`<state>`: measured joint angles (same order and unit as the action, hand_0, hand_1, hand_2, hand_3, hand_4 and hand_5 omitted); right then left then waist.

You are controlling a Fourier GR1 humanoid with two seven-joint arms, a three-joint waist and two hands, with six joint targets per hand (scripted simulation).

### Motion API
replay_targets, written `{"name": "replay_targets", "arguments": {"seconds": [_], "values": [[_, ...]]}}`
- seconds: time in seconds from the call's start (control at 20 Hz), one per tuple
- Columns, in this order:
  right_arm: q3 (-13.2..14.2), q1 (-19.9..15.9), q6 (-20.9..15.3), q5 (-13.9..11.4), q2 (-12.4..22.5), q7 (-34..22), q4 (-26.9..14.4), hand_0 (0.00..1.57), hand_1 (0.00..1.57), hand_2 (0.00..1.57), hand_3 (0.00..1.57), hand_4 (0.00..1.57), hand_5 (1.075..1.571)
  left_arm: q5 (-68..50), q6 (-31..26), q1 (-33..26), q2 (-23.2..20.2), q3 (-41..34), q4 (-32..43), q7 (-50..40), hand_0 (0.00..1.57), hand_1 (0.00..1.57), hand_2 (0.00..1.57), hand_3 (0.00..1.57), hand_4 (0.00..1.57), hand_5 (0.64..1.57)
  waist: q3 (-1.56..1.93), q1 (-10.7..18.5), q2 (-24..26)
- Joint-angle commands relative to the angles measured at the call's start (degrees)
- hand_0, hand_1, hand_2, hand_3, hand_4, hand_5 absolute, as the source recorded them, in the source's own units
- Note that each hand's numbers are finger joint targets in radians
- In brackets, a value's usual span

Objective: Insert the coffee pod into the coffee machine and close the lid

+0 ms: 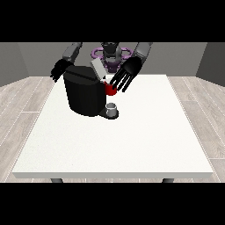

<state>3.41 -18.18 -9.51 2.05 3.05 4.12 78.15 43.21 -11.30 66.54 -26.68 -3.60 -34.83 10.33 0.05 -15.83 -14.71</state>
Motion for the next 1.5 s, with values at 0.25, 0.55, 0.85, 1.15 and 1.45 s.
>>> {"name": "replay_targets", "arguments": {"seconds": [0.25, 0.55, 0.85, 1.15, 1.45], "values": [[-1.14, 4.88, -0.43, 0.02, -2.00, 0.91, 0.06, 0.00, 0.00, 0.00, 0.00, 0.38, 1.571, 0.77, -1.34, -2.07, 0.25, -0.03, -0.15, -0.51, 0.00, 0.00, 0.00, 0.00, 0.00, 1.571, -0.04, 1.07, 4.83], [1.62, 6.40, 0.62, 2.44, -0.98, 1.86, -1.51, 0.00, 0.00, 0.00, 0.00, 0.43, 1.571, -0.76, -1.39, -6.26, 4.78, -0.31, -2.21, -0.87, 0.00, 0.00, 0.00, 0.00, 0.00, 1.571, -0.04, 4.28, 9.10], [2.64, 9.70, 2.45, 3.60, 1.07, 0.43, -0.16, 0.00, 0.00, 0.00, 0.00, 0.45, 1.571, -11.88, -2.36, -9.99, 9.07, -9.91, -1.51, -2.06, 0.00, 0.00, 0.00, 0.00, 0.00, 1.571, -0.08, 7.67, 16.73], [0.77, 11.59, 3.45, 1.15, 3.46, -0.82, 2.64, 0.00, 0.00, 0.00, 0.00, 0.39, 1.571, -20.63, -0.81, -20.87, 17.06, -15.48, -2.01, 4.55, 0.00, 0.00, 0.00, 0.00, 0.00, 1.571, -0.14, 12.63, 23.08], [0.94, 10.60, 9.29, 3.61, 7.53, -3.67, 6.10, 0.00, 0.00, 0.00, 0.00, 0.00, 1.571, -26.15, -2.17, -25.79, 19.26, -18.90, -3.25, 4.22, 0.00, 0.00, 0.00, 0.00, 0.14, 1.571, -0.10, 15.03, 27.52]]}}
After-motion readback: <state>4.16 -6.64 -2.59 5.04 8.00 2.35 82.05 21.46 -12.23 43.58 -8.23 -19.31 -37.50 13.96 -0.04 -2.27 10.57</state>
